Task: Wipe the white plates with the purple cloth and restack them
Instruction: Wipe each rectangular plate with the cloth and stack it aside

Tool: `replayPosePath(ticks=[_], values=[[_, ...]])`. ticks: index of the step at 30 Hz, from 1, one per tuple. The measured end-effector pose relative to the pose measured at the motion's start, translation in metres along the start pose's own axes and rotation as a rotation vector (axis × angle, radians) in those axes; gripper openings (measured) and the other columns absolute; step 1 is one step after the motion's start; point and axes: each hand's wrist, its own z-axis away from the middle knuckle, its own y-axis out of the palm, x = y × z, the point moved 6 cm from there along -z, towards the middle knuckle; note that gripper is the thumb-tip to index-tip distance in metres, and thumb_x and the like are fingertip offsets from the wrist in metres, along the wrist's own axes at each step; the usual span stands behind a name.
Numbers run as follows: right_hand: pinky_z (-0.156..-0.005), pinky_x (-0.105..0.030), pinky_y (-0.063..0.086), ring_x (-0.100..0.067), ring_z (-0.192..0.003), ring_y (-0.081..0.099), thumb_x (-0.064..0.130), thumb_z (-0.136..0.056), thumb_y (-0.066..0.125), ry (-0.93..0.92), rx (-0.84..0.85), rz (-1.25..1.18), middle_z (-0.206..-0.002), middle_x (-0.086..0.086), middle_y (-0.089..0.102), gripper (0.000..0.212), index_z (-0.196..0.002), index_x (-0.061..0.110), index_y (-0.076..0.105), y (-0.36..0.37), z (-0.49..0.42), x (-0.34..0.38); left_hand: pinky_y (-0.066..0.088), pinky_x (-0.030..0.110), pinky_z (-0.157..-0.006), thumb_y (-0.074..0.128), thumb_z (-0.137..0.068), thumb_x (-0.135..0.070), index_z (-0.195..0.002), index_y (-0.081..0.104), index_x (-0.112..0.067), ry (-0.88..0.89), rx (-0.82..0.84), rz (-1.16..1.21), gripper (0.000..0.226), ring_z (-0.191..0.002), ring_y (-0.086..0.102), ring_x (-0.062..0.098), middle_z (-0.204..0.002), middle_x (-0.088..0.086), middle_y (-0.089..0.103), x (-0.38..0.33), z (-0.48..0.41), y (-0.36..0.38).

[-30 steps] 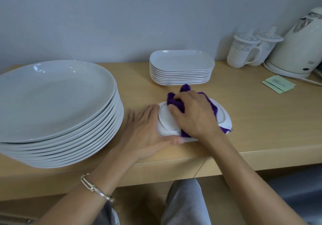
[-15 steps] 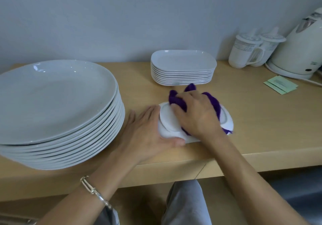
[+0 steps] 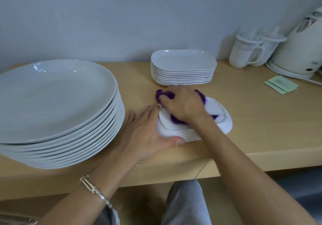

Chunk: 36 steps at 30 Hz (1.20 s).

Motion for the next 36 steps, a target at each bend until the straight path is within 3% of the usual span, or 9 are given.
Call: replayPosePath(ticks=[2,6,11,15,19,23,28,32,36], values=[[-0.07,-0.033,0.036,-0.029,-0.091,0.054,0.039,-0.087,0.051,-0.127,-0.015,-0.05,-0.092,-0.01,0.063,0.024,-0.081,0.017,0.059,0.009,0.011,0.026,0.027,0.042,-0.114,0.062,-0.054,-0.086,-0.141,0.034,-0.032,-0.004,0.005,0.011,0.106,-0.126,0.042,0.003,-0.138,-0.019,0.045,0.001,0.0,0.001],[-0.075,-0.03,0.04,-0.024,-0.096,0.056,0.042,-0.086,0.054,-0.002,-0.002,-0.069,-0.099,-0.002,0.066,0.025,-0.096,0.022,0.067,-0.014,0.007,-0.028,0.03,0.035,-0.1,0.068,-0.062,-0.074,-0.133,0.036,-0.032,-0.028,-0.002,-0.023,0.089,-0.092,0.024,-0.001,-0.13,-0.021,0.042,-0.002,0.004,-0.004],[-0.076,-0.031,0.043,-0.021,-0.09,0.059,0.037,-0.087,0.053,0.249,-0.036,-0.293,-0.093,0.003,0.065,0.014,-0.095,0.037,0.064,-0.047,0.023,-0.101,0.027,0.031,-0.094,0.063,-0.06,-0.077,-0.128,0.036,-0.04,-0.004,-0.015,-0.03,0.082,-0.115,0.039,0.004,-0.127,-0.025,0.044,-0.003,0.002,-0.004],[-0.095,-0.032,0.035,-0.028,-0.106,0.052,0.034,-0.09,0.054,0.035,-0.128,-0.124,-0.112,-0.005,0.062,0.027,-0.111,0.023,0.067,-0.031,0.05,-0.058,0.026,0.031,-0.092,0.049,-0.051,-0.085,-0.128,0.039,-0.038,0.003,-0.023,-0.031,0.09,-0.119,0.045,0.005,-0.127,-0.023,0.048,-0.001,-0.001,-0.001],[-0.095,-0.034,0.038,-0.025,-0.105,0.052,0.047,-0.088,0.041,-0.213,-0.098,-0.109,-0.11,-0.003,0.062,0.044,-0.115,0.022,0.065,-0.012,0.079,0.006,0.027,0.037,-0.105,0.044,-0.054,-0.082,-0.137,0.035,-0.042,0.021,0.008,-0.022,0.093,-0.125,0.045,0.006,-0.13,-0.021,0.049,-0.002,-0.001,0.001],[-0.1,-0.034,0.036,-0.027,-0.11,0.052,0.046,-0.088,0.049,-0.021,-0.162,-0.103,-0.117,-0.003,0.061,0.041,-0.118,0.023,0.065,-0.029,0.061,-0.043,0.029,0.033,-0.095,0.065,-0.062,-0.074,-0.132,0.037,-0.037,-0.007,-0.007,-0.03,0.083,-0.115,0.04,0.006,-0.13,-0.022,0.046,-0.005,0.005,-0.005],[-0.094,-0.034,0.037,-0.03,-0.11,0.051,0.038,-0.091,0.049,0.357,-0.246,-0.146,-0.121,-0.01,0.056,0.037,-0.122,0.021,0.06,-0.046,0.06,-0.102,0.027,0.033,-0.097,0.066,-0.064,-0.073,-0.13,0.035,-0.04,0.026,-0.015,-0.016,0.08,-0.114,0.039,0.003,-0.13,-0.024,0.044,-0.005,0.003,-0.005],[-0.092,-0.045,0.04,-0.038,-0.1,0.053,0.04,-0.087,0.048,0.095,-0.27,0.021,-0.11,-0.015,0.061,0.041,-0.114,0.014,0.065,-0.027,0.076,-0.041,0.027,0.032,-0.088,0.065,-0.062,-0.075,-0.127,0.038,-0.035,0.008,-0.03,-0.025,0.081,-0.087,0.021,-0.003,-0.118,-0.025,0.041,-0.003,0.003,-0.004],[-0.09,-0.042,0.045,-0.031,-0.103,0.054,0.045,-0.084,0.044,-0.076,-0.202,-0.068,-0.11,-0.007,0.061,0.044,-0.114,0.02,0.064,-0.013,0.086,0.001,0.028,0.038,-0.105,0.044,-0.056,-0.082,-0.126,0.04,-0.035,0.013,0.015,-0.021,0.085,-0.119,0.046,0.006,-0.123,-0.021,0.049,-0.001,0.001,0.0]])
